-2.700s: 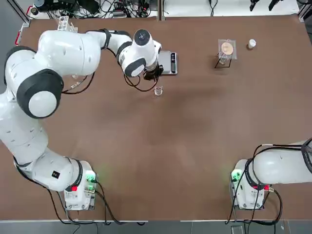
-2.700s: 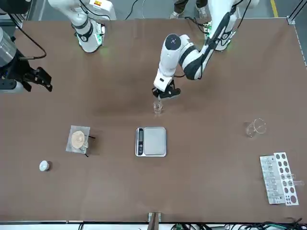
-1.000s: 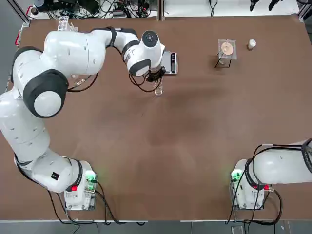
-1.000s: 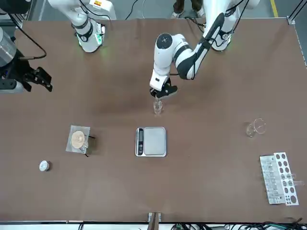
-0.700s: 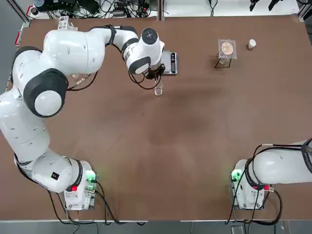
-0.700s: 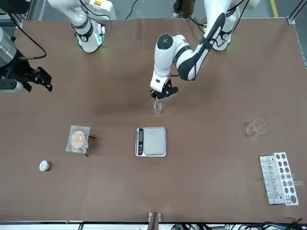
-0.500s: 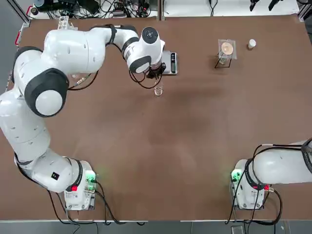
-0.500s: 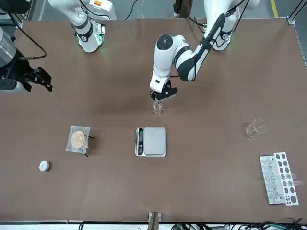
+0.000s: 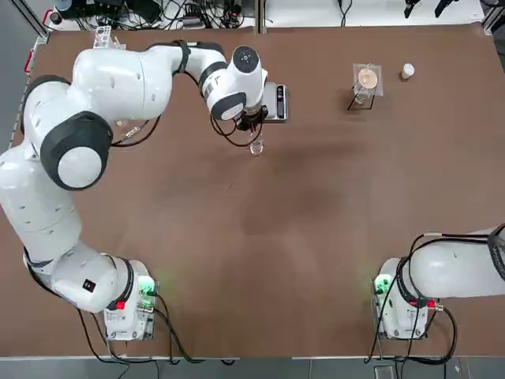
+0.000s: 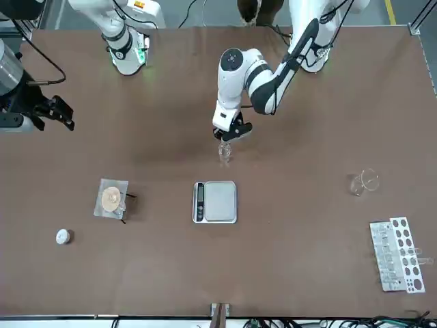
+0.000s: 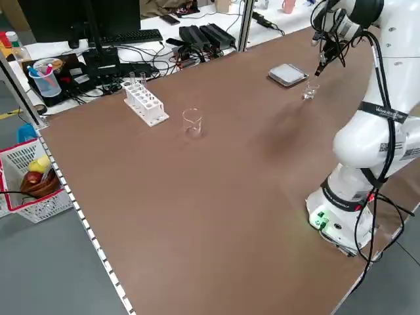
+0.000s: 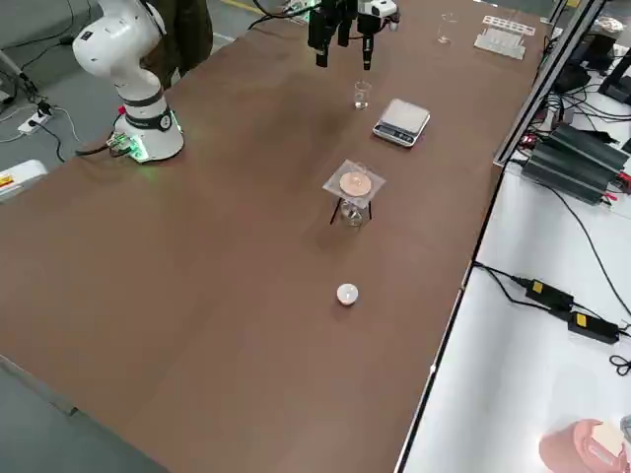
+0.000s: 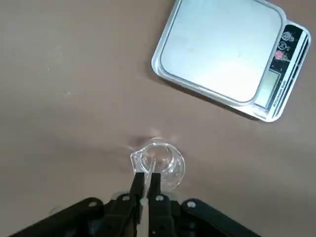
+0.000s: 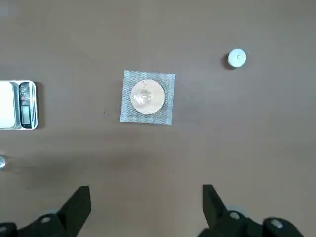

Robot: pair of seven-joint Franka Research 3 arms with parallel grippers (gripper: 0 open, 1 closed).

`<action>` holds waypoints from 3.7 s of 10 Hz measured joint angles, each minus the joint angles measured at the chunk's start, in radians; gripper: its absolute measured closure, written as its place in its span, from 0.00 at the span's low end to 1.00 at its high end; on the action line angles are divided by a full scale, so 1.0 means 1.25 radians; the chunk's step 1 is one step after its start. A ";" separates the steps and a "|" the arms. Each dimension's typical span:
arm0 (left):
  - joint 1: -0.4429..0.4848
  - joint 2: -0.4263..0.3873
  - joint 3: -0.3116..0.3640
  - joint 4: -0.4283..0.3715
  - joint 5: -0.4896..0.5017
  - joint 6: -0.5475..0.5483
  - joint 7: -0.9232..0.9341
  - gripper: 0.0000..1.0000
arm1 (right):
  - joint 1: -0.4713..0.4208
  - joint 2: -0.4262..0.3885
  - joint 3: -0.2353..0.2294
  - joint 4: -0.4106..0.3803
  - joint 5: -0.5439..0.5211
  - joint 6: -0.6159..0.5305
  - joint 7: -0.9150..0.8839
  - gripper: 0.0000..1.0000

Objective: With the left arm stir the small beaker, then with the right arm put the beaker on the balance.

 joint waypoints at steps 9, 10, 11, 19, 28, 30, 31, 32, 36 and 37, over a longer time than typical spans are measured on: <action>-0.017 0.017 0.000 0.026 0.001 -0.023 -0.004 0.92 | 0.000 0.000 0.000 0.000 0.000 -0.002 0.000 0.00; -0.016 0.017 0.000 0.026 0.001 -0.035 -0.004 0.92 | 0.000 0.000 0.000 0.000 0.000 -0.002 0.000 0.00; -0.014 0.017 0.001 0.028 0.002 -0.039 -0.004 0.92 | 0.000 0.000 0.000 0.000 0.000 -0.002 0.000 0.00; -0.016 0.028 0.001 0.060 0.002 -0.041 -0.024 0.92 | 0.000 0.000 0.000 0.000 0.000 -0.001 0.000 0.00; -0.009 0.030 0.000 0.079 0.002 -0.090 -0.030 0.92 | 0.000 0.000 0.000 0.000 0.000 0.000 0.000 0.00; -0.012 0.030 -0.002 0.080 0.002 -0.089 -0.046 0.92 | 0.000 0.000 0.000 0.000 0.000 0.000 0.000 0.00; -0.013 0.030 -0.004 0.080 0.002 -0.089 -0.051 0.92 | 0.000 0.000 0.000 0.000 0.000 0.000 0.000 0.00; -0.014 0.030 -0.006 0.081 0.002 -0.089 -0.052 0.92 | 0.000 0.000 0.000 0.000 0.000 0.000 0.000 0.00; -0.016 0.030 -0.011 0.081 0.002 -0.089 -0.052 0.92 | 0.000 0.000 0.000 0.000 0.000 0.000 0.000 0.00; -0.015 0.030 -0.011 0.081 0.002 -0.090 -0.052 0.92 | 0.000 0.000 0.000 0.000 0.000 0.000 0.000 0.00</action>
